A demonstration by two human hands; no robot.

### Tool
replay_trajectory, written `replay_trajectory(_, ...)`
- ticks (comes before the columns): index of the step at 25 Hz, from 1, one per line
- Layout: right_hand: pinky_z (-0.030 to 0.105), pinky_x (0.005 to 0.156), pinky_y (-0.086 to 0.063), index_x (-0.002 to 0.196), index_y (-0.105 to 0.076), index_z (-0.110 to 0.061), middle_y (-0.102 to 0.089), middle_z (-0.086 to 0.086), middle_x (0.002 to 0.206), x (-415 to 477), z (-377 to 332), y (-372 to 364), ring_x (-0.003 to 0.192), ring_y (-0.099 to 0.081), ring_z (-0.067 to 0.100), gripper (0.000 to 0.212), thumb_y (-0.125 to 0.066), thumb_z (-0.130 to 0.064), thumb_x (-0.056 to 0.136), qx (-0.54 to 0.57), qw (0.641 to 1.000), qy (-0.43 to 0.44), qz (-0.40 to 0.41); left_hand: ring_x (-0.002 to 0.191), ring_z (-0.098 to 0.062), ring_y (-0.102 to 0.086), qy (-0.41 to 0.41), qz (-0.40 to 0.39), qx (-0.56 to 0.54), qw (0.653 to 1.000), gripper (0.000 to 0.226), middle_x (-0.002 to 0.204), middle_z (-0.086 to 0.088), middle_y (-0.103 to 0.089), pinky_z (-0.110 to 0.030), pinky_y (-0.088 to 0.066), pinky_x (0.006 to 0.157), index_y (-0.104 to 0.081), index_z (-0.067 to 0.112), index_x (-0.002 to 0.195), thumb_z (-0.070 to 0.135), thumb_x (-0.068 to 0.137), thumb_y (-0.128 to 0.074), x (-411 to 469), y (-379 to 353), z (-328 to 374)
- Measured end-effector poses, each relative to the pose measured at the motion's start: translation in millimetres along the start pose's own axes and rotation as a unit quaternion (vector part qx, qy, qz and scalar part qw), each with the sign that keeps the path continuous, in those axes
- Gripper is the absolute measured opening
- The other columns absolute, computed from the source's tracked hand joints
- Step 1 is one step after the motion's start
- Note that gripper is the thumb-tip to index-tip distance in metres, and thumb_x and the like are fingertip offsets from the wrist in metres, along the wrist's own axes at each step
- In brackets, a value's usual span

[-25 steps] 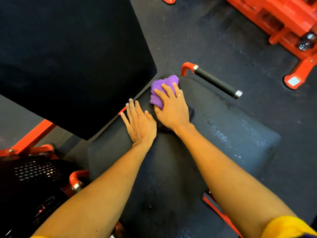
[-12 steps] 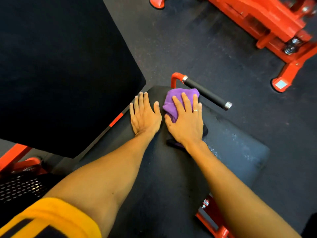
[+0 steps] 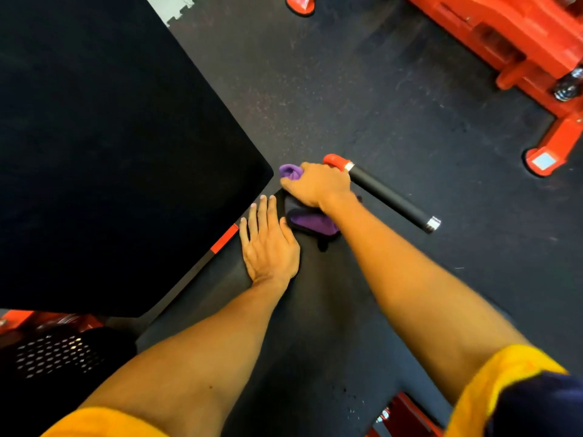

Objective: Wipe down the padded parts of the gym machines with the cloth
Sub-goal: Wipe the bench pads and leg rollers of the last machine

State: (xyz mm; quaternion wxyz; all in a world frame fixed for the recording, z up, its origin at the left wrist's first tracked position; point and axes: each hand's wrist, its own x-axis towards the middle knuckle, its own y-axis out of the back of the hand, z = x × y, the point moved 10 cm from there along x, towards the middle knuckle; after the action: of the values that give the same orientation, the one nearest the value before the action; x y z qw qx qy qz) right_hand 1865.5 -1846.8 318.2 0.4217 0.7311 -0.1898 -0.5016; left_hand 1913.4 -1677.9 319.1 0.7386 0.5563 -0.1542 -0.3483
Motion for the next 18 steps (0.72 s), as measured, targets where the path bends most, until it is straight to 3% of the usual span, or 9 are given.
replay_trajectory(3, 0.051, 0.110, -0.040, 0.143, -0.053, -0.025, -0.053, 0.007, 0.146, -66, 7, -9, 0.135, -0.048, 0.039, 0.071, -0.041, -0.069, 0.089, 0.032, 0.984, 0.096, 0.145, 0.153, -0.019, -0.026, -0.003, -0.008, 0.010, 1.000, 0.061, 0.164, -0.001, -0.034, -0.045, -0.019, 0.125, -0.034, 0.019, 0.157, 0.038, 0.102, -0.017, -2, -1, 1)
replay_trajectory(5, 0.054, 0.116, -0.034, 0.148, -0.050, -0.024, -0.049, 0.009, 0.151, -81, 14, -15, 0.141, -0.041, 0.040, 0.077, -0.039, -0.071, 0.088, 0.010, 0.978, 0.122, 0.170, 0.153, -0.019, -0.025, 0.000, -0.011, 0.011, 1.000, 0.060, 0.164, -0.002, -0.032, -0.045, -0.018, 0.126, -0.032, 0.019, 0.157, 0.039, 0.103, -0.017, -1, -3, 0)
replay_trajectory(8, 0.047, 0.102, -0.043, 0.133, -0.059, -0.024, -0.061, 0.008, 0.133, -36, 9, -5, 0.126, -0.054, 0.036, 0.068, -0.045, -0.072, 0.087, 0.022, 0.995, 0.059, 0.074, 0.154, -0.018, -0.023, 0.001, -0.014, 0.020, 1.000, 0.061, 0.165, 0.000, -0.031, -0.044, -0.017, 0.126, -0.031, 0.021, 0.158, 0.039, 0.102, -0.017, -1, -5, -1)
replay_trajectory(11, 0.041, 0.090, -0.043, 0.127, -0.060, -0.023, -0.065, 0.007, 0.130, 0, 5, -2, 0.121, -0.059, 0.033, 0.063, -0.046, -0.072, 0.090, 0.028, 0.999, 0.005, -0.021, 0.153, -0.018, -0.025, 0.001, -0.002, 0.020, 1.000, 0.060, 0.164, 0.000, -0.033, -0.044, -0.018, 0.126, -0.033, 0.020, 0.158, 0.037, 0.102, -0.019, -2, 0, -1)
replay_trajectory(14, 0.043, 0.089, -0.044, 0.135, -0.054, -0.025, -0.057, 0.006, 0.134, -44, 27, 1, 0.119, -0.057, 0.035, 0.066, -0.048, -0.073, 0.089, 0.012, 0.998, 0.000, 0.068, 0.152, -0.020, -0.028, -0.002, 0.002, 0.006, 1.000, 0.059, 0.163, -0.001, -0.036, -0.044, -0.020, 0.125, -0.036, 0.019, 0.157, 0.037, 0.102, -0.021, -2, 1, -1)
replay_trajectory(18, 0.046, 0.090, -0.043, 0.140, -0.051, -0.022, -0.055, 0.012, 0.129, -128, 101, 3, 0.106, -0.058, 0.041, 0.070, -0.053, -0.069, 0.088, -0.003, 0.973, -0.117, 0.200, 0.152, -0.020, -0.028, 0.003, 0.003, -0.001, 1.000, 0.057, 0.163, 0.000, -0.035, -0.044, -0.018, 0.125, -0.035, 0.019, 0.157, 0.036, 0.103, -0.023, -2, 1, -1)
